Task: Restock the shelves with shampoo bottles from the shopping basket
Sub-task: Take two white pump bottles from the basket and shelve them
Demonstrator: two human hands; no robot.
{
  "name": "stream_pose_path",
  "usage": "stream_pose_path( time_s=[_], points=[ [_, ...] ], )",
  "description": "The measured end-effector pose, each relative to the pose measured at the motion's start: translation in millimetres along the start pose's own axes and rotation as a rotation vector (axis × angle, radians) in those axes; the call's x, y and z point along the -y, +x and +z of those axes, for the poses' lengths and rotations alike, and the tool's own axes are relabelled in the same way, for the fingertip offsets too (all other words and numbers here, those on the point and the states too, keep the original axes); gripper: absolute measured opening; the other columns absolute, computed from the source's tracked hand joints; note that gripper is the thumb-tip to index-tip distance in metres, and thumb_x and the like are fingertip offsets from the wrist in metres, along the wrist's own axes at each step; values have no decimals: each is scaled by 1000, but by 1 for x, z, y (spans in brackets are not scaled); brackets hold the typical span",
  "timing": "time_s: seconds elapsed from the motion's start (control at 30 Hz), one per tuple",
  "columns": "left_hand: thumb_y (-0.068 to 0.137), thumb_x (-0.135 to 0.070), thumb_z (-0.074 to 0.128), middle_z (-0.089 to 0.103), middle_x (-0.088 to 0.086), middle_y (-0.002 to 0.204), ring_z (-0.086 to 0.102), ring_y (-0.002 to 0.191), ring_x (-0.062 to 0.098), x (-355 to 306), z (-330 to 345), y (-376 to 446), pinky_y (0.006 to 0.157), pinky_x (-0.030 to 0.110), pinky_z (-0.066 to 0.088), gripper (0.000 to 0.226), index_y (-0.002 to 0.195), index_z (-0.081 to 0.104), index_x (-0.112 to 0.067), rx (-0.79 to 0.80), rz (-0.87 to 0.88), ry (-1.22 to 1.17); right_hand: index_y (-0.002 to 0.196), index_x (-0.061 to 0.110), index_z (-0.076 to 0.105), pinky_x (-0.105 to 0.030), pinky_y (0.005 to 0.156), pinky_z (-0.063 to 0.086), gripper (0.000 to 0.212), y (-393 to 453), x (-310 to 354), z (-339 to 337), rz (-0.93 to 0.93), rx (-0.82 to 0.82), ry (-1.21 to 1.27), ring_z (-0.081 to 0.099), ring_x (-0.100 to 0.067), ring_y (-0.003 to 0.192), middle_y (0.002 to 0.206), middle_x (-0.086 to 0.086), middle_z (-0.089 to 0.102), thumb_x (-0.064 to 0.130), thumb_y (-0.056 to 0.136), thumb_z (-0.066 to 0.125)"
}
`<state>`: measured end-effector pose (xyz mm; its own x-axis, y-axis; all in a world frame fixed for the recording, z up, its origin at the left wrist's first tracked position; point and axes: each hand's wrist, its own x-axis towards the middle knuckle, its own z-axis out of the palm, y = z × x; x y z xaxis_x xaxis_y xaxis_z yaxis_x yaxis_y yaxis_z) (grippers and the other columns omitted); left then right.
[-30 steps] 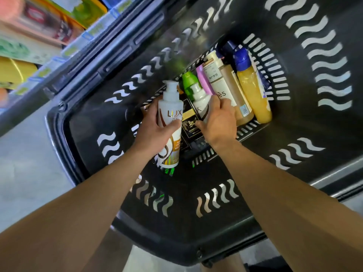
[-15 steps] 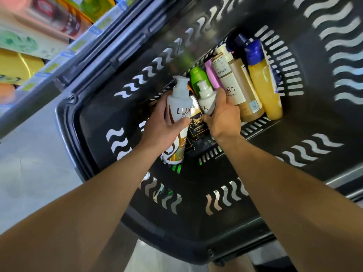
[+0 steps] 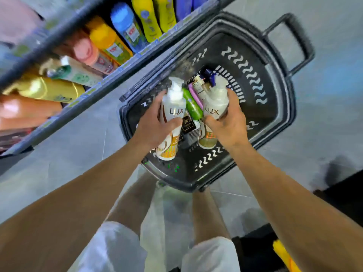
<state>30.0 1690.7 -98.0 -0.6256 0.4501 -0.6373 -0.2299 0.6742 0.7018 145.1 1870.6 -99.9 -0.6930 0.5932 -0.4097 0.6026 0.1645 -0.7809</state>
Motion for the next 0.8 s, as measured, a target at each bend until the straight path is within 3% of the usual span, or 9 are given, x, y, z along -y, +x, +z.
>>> stream_pose_path(
  time_s=[0.1,0.13,0.2,0.3,0.43,0.5,0.57,0.67,0.8],
  points=[
    [72,-44,70,62,-14,128,59,112,-3,-53,-31,-46,93,17,47,86,149,32,-35,7,86,-14,126,36,41,0,70,40,68,-38,62,-36,-29,-5,58,56,18,83,102,14,62,9,76,78],
    [74,-40,71,60,-10,132,57,117,-2,-70,-42,-62,98,18,45,87,151,31,-28,19,118,-29,127,33,42,0,69,40,66,-51,81,-47,-43,4,71,56,19,82,101,15,62,9,76,78],
    [79,-35,71,50,0,146,47,134,12,-102,-60,-97,112,38,37,88,153,26,-21,45,198,-27,128,28,46,1,67,39,63,-74,116,-67,-88,23,79,56,19,80,98,22,59,10,77,78],
    [78,-36,71,55,-3,140,53,129,15,-140,-83,-154,109,48,41,86,151,26,-31,-11,276,-11,127,34,46,-3,68,43,66,-107,163,-95,-157,37,85,59,11,82,100,21,62,17,74,79],
    [83,-22,73,60,-5,130,61,114,6,-173,-103,-236,95,31,50,81,150,28,-25,-80,334,-70,116,55,42,-23,79,53,67,-151,217,-127,-278,86,119,63,-2,96,106,18,64,26,69,81],
    [87,-13,72,59,-4,130,60,114,4,-188,-114,-277,93,25,49,72,147,32,-24,-102,373,-78,112,58,43,-20,75,53,64,-174,244,-139,-349,122,139,63,1,94,105,24,63,32,67,80],
    [88,-8,70,61,-3,126,60,111,2,-204,-128,-314,94,24,50,68,142,34,-28,-141,438,-56,116,55,46,-24,75,56,63,-194,272,-147,-412,162,156,64,0,94,105,22,64,37,65,77],
    [87,-8,71,64,-6,119,63,104,0,-222,-153,-364,90,23,53,73,146,32,-26,-219,479,-45,126,38,49,-46,87,57,68,-222,309,-148,-483,241,217,66,-15,103,113,7,67,31,65,77],
    [86,-7,71,61,-19,116,60,98,-15,-234,-186,-426,78,4,44,72,141,33,-34,-394,589,-51,132,42,42,-38,91,55,75,-263,363,-145,-617,248,180,63,-1,104,112,31,61,32,68,79]
  ],
)
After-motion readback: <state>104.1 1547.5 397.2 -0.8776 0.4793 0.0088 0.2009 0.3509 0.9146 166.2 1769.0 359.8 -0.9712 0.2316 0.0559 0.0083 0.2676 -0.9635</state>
